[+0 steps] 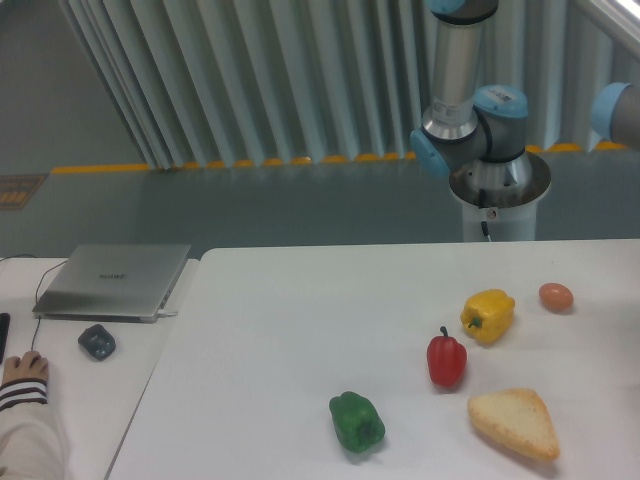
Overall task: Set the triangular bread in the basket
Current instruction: 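Move the gripper down toward the triangular bread slice, then lower the open gripper onto the bread slice and close on it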
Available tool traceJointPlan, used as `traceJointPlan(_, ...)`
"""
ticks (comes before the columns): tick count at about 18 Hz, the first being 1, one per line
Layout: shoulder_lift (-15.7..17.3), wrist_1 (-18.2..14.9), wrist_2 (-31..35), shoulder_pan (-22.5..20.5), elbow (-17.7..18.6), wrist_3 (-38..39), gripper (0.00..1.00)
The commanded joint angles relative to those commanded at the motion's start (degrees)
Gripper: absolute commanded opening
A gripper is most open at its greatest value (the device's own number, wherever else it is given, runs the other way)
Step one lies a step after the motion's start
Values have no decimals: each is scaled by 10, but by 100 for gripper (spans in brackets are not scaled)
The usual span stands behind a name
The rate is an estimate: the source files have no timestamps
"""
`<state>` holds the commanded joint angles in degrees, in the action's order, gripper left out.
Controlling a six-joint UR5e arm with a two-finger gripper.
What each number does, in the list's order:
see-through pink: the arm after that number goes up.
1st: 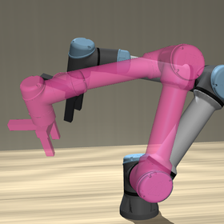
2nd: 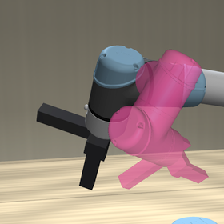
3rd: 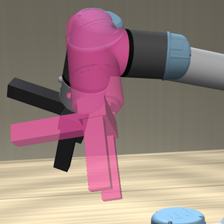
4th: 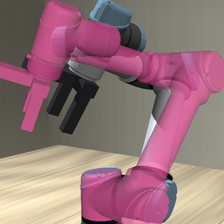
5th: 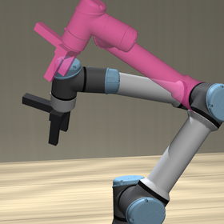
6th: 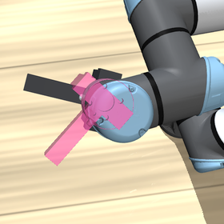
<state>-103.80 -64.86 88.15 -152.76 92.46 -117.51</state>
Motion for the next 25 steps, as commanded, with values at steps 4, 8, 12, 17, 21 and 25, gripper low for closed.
traceJointPlan(4,-10,-2,5,45,-21,122,100)
traceJointPlan(8,-25,9,71,93,-12,169,100)
traceJointPlan(12,-27,21,39,92,-2,193,100)
traceJointPlan(17,-43,42,41,121,0,218,100)
traceJointPlan(21,-69,104,41,165,-5,288,100)
traceJointPlan(25,-120,119,66,212,-51,370,100)
